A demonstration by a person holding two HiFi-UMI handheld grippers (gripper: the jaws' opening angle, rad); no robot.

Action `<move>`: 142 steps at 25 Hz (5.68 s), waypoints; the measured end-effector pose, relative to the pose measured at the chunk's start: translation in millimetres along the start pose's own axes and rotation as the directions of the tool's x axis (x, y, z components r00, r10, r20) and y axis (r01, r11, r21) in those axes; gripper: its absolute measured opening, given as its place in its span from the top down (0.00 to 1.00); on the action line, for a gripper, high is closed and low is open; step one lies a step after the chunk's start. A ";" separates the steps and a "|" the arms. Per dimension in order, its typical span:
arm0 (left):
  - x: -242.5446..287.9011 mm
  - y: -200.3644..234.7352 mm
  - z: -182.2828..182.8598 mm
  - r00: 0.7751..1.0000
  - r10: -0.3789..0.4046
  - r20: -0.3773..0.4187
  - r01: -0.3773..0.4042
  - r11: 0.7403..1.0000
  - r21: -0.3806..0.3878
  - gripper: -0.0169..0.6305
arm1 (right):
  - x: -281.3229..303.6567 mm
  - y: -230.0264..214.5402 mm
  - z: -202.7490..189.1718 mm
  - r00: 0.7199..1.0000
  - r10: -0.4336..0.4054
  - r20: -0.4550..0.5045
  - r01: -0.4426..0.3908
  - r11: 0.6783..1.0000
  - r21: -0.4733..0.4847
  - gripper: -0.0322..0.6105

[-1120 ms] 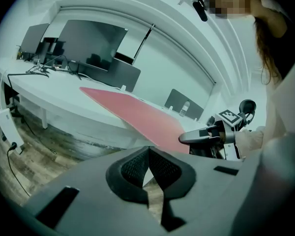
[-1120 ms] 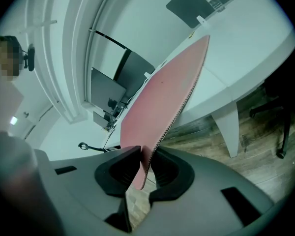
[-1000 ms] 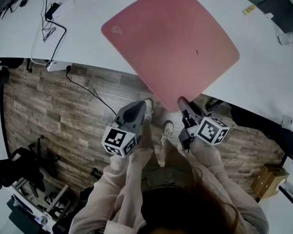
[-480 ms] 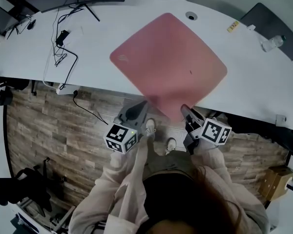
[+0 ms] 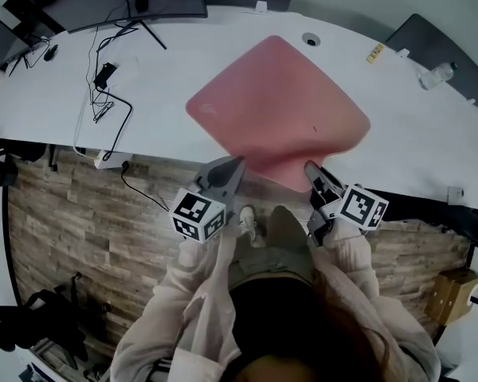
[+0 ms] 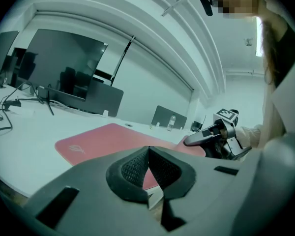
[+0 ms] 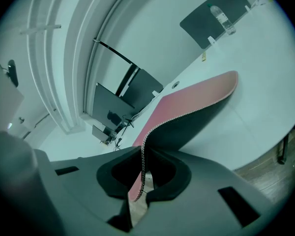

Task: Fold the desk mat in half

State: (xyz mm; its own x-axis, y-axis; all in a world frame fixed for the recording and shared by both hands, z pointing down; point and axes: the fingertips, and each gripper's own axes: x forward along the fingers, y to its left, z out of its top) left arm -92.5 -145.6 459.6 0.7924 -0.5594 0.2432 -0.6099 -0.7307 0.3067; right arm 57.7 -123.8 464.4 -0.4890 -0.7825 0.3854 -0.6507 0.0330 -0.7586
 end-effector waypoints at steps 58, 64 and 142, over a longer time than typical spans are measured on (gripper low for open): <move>136.4 157.8 86.2 0.978 0.204 -0.044 -0.205 0.979 -0.019 0.93 | 301.7 -45.5 253.0 0.999 0.037 -0.017 -0.037 0.999 0.033 0.88; 140.9 165.2 85.0 0.976 0.213 -0.048 -0.215 0.976 -0.027 0.93 | 325.1 -52.5 255.4 0.999 0.011 -0.038 -0.009 0.999 0.041 0.79; 58.6 -13.9 56.8 1.000 -0.017 0.018 0.016 0.997 0.074 0.93 | -40.6 5.1 87.8 0.941 -0.105 0.323 0.270 0.807 -0.525 0.93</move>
State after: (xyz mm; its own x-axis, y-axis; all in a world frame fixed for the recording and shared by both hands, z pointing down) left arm -37.3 -190.4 417.3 0.8026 -0.5537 0.2217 -0.5954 -0.7662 0.2419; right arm 125.3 -146.5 398.7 -0.2043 -0.9403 0.2722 -0.9623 0.1419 -0.2320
